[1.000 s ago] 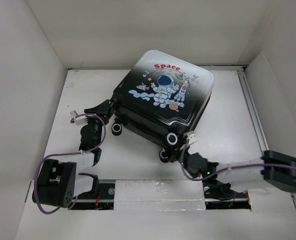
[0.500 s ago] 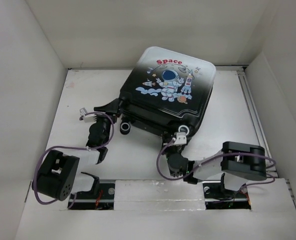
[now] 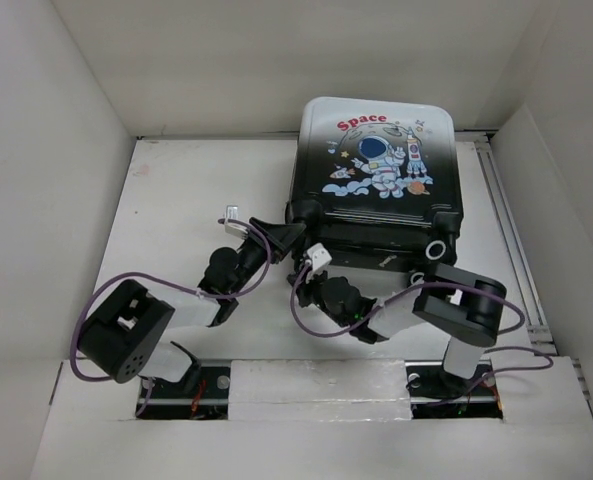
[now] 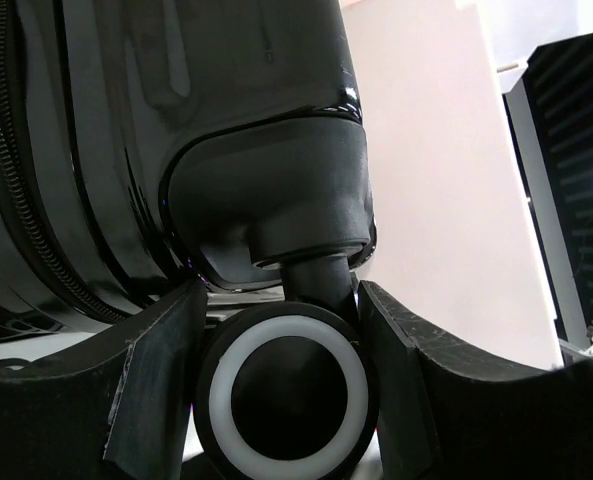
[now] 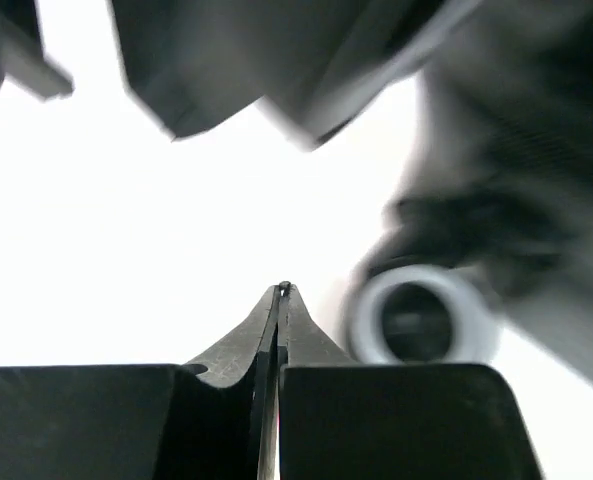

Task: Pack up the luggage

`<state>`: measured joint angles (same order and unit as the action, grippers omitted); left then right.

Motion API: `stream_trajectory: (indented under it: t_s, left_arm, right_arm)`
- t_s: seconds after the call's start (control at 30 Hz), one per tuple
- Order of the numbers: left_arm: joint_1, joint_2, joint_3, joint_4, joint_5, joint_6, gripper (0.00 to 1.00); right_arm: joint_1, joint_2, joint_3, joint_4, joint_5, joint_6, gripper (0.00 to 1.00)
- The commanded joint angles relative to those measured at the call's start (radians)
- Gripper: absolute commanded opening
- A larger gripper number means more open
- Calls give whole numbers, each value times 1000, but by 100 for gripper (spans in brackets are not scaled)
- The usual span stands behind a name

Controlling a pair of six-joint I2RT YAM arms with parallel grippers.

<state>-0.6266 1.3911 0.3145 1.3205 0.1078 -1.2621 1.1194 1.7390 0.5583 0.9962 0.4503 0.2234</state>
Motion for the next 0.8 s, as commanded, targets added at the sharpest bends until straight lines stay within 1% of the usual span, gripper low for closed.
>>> stream_trajectory:
  t_s: [0.0, 0.03, 0.1, 0.13, 0.2, 0.23, 0.27, 0.3, 0.33, 0.37, 0.4, 0.43, 0.47, 0.5, 0.57, 0.6, 0.7, 0.77]
  left_arm:
    - [-33, -50, 11, 129, 158, -28, 0]
    - [-33, -59, 11, 115, 158, -28, 0]
    - [-33, -101, 11, 79, 144, -8, 0]
    - [-33, -116, 11, 28, 133, 6, 0]
    - [-22, -162, 11, -24, 107, 50, 0]
    - [-13, -174, 20, -68, 107, 62, 0]
    - [-13, -184, 20, -88, 95, 75, 0]
    - [-13, -199, 29, -111, 84, 95, 0]
    - [-4, -199, 29, -112, 84, 104, 0]
    - [-4, -208, 29, -130, 72, 113, 0]
    - [-4, -208, 29, -141, 63, 113, 0]
    - [-4, -208, 41, -150, 63, 125, 0]
    - [5, -208, 41, -162, 63, 125, 0]
    - [5, -196, 41, -162, 63, 125, 0]
    - [5, -172, 52, -162, 73, 125, 0]
    - [5, -172, 52, -162, 73, 125, 0]
    - [5, -147, 52, -127, 82, 125, 0]
    - [5, -138, 52, -127, 92, 125, 0]
  right_arm:
    - [0, 42, 9, 177, -268, 7, 0]
    - [0, 31, -1, 177, -268, 19, 0]
    - [22, -34, -47, 93, -165, 42, 0]
    - [22, -133, -70, 52, -132, 42, 0]
    - [22, -269, -107, -158, -33, 69, 0]
    - [22, -411, -107, -266, 11, 70, 0]
    - [31, -476, -118, -453, 46, 124, 1]
    - [31, -598, -136, -535, 118, 152, 11]
    - [31, -599, -149, -613, 157, 187, 11]
    - [31, -713, -164, -687, 197, 267, 22]
    - [31, -767, -181, -817, 233, 307, 27]
    - [14, -823, -213, -873, 275, 341, 32]
    - [4, -923, -227, -922, 275, 362, 34]
    - [-12, -970, -236, -1020, 275, 405, 36]
    - [-61, -1050, -261, -1085, 248, 459, 39]
    - [-76, -1109, -261, -1120, 232, 484, 44]
    - [-127, -1159, -285, -1154, 223, 522, 54]
    - [-173, -1159, -276, -1165, 223, 534, 58]
